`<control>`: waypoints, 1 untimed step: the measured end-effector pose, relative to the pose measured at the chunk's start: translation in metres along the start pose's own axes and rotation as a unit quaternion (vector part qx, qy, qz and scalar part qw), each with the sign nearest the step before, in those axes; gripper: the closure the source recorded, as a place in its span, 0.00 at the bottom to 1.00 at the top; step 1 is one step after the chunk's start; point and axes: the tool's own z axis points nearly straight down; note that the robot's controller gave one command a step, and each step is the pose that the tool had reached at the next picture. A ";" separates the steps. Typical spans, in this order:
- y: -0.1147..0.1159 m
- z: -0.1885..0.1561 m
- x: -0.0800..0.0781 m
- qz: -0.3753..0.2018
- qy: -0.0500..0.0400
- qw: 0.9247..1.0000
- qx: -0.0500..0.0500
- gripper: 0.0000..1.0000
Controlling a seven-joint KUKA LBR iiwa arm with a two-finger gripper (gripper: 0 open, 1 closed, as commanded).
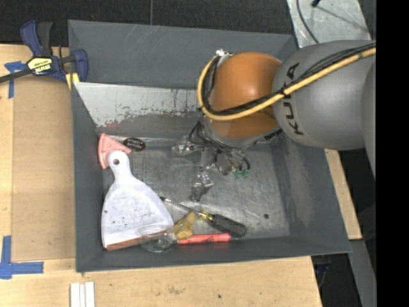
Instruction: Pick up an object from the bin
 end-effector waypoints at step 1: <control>-0.037 0.002 0.017 0.033 0.001 0.999 0.001 0.00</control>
Offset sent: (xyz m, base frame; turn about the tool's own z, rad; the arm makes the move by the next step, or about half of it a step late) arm -0.0662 -0.0549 0.0182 -0.2544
